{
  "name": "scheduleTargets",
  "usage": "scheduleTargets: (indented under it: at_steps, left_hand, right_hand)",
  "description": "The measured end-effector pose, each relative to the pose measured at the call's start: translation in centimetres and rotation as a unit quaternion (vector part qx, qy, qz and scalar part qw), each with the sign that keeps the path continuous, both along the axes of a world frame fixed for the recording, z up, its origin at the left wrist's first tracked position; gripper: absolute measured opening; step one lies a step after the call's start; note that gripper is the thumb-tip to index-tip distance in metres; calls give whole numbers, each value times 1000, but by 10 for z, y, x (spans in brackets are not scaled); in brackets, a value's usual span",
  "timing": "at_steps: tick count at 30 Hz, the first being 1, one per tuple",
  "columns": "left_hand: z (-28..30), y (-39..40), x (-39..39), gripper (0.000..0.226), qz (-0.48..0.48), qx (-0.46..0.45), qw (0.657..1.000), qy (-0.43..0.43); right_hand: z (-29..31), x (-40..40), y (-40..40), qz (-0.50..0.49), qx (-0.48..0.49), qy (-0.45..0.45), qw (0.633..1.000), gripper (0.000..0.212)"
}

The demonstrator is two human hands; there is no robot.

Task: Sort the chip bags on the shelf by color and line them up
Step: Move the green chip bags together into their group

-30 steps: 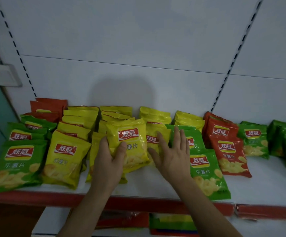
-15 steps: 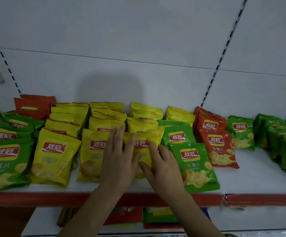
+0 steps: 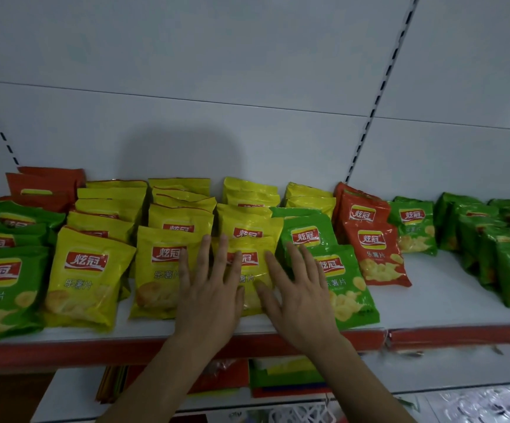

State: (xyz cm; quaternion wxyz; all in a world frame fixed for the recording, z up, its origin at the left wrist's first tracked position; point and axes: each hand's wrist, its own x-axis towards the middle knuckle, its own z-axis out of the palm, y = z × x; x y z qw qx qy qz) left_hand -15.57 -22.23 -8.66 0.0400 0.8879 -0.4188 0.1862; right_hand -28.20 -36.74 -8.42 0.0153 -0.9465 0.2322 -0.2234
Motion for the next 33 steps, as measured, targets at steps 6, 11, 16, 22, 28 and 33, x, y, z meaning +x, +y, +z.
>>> scheduleTargets:
  at_steps: [6,11,16,22,28,33]
  left_hand:
    - [9,-2,-7,66,-5,-53,998,24]
    - [12,-11,-23,65,-55,-95,993,33]
    - [11,-27,-46,65,-106,-126,985,57]
    - [25,-56,-75,67,-141,-215,944,208]
    - [53,-92,-100,39,-145,-379,742,534]
    - [49,-111,-104,33,-68,-514,669,532]
  right_hand:
    - [6,-36,-35,-162,18,3,987,79]
    - [1,-64,-42,-236,63,67,967,99]
    - [-1,-69,-37,-222,91,30,970,82]
    - [15,-87,-42,-168,59,-140,974,74]
    - [27,-89,-30,-63,37,-218,973,74]
    - [15,-104,-62,44,75,-229,969,54]
